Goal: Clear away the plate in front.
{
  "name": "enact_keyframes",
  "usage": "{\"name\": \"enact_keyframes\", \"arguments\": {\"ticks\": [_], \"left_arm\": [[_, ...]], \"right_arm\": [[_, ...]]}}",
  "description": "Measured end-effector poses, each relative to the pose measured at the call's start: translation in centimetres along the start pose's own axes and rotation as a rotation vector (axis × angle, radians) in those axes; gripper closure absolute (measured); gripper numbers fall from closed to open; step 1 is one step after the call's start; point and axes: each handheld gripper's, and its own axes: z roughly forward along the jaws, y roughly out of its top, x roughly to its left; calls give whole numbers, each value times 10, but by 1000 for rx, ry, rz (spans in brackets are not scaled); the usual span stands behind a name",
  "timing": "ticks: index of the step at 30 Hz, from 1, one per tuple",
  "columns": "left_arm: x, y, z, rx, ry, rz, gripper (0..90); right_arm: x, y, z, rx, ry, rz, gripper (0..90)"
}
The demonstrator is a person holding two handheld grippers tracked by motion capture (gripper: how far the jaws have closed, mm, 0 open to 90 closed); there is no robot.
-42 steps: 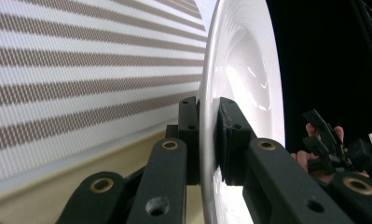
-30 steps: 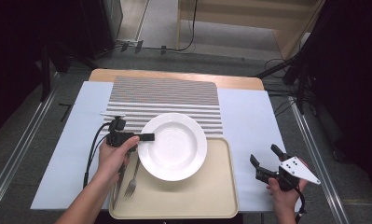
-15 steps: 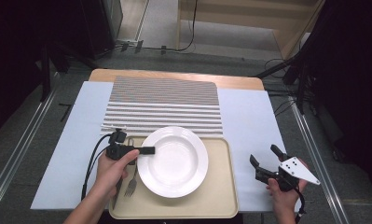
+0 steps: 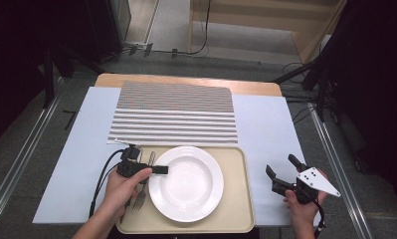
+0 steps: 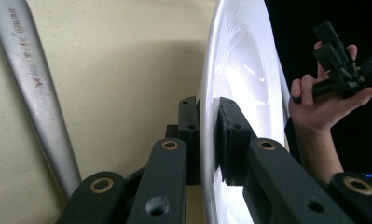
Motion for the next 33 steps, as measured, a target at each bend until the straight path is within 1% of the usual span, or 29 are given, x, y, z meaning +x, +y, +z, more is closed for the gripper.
{"name": "enact_keyframes", "arguments": {"ticks": [6,9,13,14,15,17,18,19,21,22,23,24,26,27,29,31,33], "left_arm": [[6,2,3,12,-15,-37,798],[6,3,3,9,-8,-26,795],[3,1,3,-10,3,-14,787],[3,1,2,-15,9,-5,785],[1,1,2,-22,27,10,779],[-5,-1,3,-32,93,62,746],[-7,-2,3,-37,112,80,732],[-8,-2,4,-38,127,92,713],[-11,-3,7,-33,182,135,678],[-13,-4,8,-34,213,149,666],[-15,-5,9,-36,229,169,659],[-16,-6,10,-38,243,184,626],[-19,-9,10,-49,289,220,593],[-21,-9,10,-56,297,237,555],[-22,-9,8,-63,310,252,538],[-26,-9,5,-84,318,274,467],[-29,-10,0,-118,321,298,409]], "right_arm": [[0,0,-1,-1,-2,5,139],[-1,0,-1,-3,-4,3,139],[0,0,-1,-1,-6,0,139],[-1,0,-2,-3,-6,-1,139],[-1,0,-2,-4,-6,0,139],[-1,0,-1,-1,-8,5,139],[-2,0,-1,-2,-9,4,139],[-1,0,-1,-1,-8,5,139],[-1,0,-1,-3,-6,4,138],[-2,0,-1,-4,-6,13,139],[-2,-1,-1,-5,-2,27,139],[-2,-1,0,-5,0,37,139],[-2,-1,1,-5,2,24,139],[-1,-1,1,-2,1,16,139],[0,-1,1,0,0,15,139],[0,-1,0,-1,-2,13,139],[0,-1,-1,-2,-3,10,139]]}}
